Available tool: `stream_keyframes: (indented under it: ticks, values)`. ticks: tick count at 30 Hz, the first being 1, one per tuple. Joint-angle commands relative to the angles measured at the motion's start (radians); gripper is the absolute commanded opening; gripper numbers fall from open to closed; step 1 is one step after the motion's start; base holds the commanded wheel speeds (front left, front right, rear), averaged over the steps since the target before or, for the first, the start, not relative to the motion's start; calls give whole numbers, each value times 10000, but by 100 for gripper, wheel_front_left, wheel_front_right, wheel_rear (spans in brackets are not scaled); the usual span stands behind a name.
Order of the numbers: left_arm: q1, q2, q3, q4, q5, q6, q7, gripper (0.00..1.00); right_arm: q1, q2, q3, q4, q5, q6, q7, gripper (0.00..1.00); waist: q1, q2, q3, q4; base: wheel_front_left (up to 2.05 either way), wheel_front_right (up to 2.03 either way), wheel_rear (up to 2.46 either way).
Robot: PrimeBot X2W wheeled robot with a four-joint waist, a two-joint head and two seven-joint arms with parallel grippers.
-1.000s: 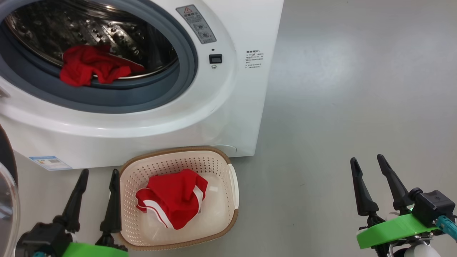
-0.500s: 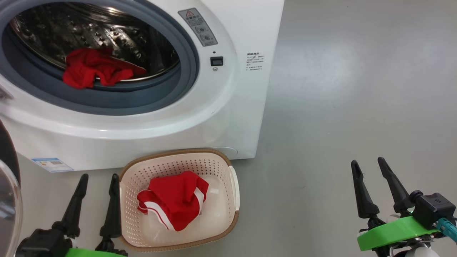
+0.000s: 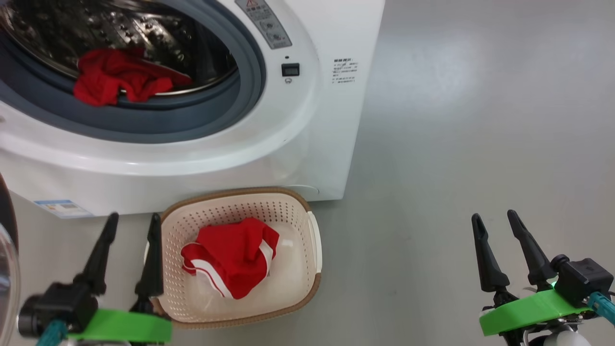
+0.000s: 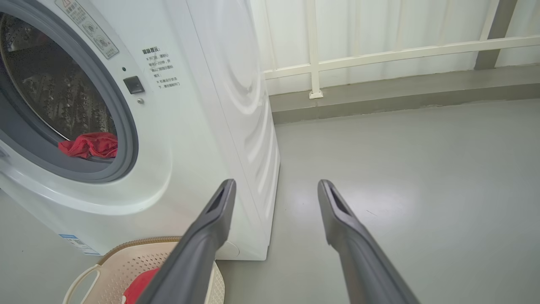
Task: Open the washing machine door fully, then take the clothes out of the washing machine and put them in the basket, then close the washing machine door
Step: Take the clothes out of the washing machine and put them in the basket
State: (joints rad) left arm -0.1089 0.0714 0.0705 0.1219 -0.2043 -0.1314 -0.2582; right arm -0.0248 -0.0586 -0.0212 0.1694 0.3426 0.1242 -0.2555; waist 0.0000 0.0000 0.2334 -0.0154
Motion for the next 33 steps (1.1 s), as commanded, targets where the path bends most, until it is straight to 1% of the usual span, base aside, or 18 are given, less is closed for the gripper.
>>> stream_keyframes:
  ticks: [1,6,12,18,21,25,29,33]
  values:
    - [-507,254,307,-10,202,8,-36,100,-327,-54,217,-271,44,65,-63,100,0,0,241,17,0,0,0]
    - [-2043,690,205,1103,901,60,-36,100,-661,-10,246,-341,26,65,-63,100,0,0,832,0,0,0,0]
    - [-4422,1252,-194,3129,1716,289,-36,100,-1072,27,255,-436,-9,65,-63,100,0,0,1473,-28,0,0,0]
    - [-6898,1757,-822,5277,2644,651,135,100,-1464,53,259,-536,-31,65,-63,100,0,0,2047,-102,0,0,0]
    - [-7929,1910,-1093,6250,2997,819,313,100,-1613,62,262,-564,-32,65,-63,100,0,0,2256,-160,0,0,0]
    - [-9091,2015,-1316,7389,3265,1036,563,100,-1753,72,238,-601,-24,65,-63,100,0,0,2515,-217,0,0,0]
    - [-10091,2053,-1340,8386,3270,1216,730,100,-1917,78,264,-628,0,65,-63,100,0,0,2773,-285,0,0,0]
    - [-10874,2219,-1338,9373,3266,1390,985,100,-2093,81,355,-651,107,65,-63,100,0,0,3036,-397,0,0,0]
